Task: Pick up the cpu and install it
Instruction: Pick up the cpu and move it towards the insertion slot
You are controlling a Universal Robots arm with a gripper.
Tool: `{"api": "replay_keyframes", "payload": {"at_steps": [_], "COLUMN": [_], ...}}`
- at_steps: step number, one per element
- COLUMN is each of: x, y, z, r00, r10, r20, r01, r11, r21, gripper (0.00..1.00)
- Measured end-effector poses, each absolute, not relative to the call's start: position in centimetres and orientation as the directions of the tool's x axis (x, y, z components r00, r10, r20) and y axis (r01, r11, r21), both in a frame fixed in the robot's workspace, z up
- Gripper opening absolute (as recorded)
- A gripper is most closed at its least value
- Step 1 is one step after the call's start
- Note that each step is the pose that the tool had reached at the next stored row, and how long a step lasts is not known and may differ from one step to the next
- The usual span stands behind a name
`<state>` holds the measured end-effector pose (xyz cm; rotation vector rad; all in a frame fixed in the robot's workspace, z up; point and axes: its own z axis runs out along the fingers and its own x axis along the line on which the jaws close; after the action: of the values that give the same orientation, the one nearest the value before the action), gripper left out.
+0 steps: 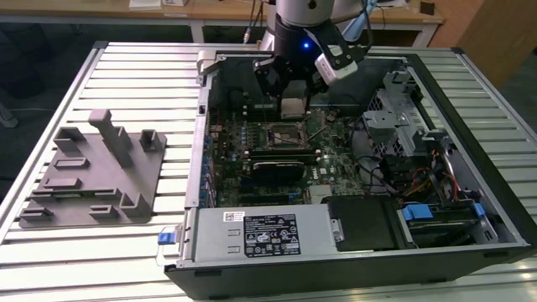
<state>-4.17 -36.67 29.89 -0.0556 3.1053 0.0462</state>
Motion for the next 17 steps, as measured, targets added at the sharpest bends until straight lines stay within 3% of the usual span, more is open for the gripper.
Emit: {"api": "replay_keyframes", "payload": {"at_steps": [17], "x": [-4.5], "y": [-34.8], "z": [28.5], "r00": [-0.999], "r10": [0.002], "r20": [-0.033], "r01": [0.001], "r11": [1.000], "r21": [0.025], "gripper": [0.55]}}
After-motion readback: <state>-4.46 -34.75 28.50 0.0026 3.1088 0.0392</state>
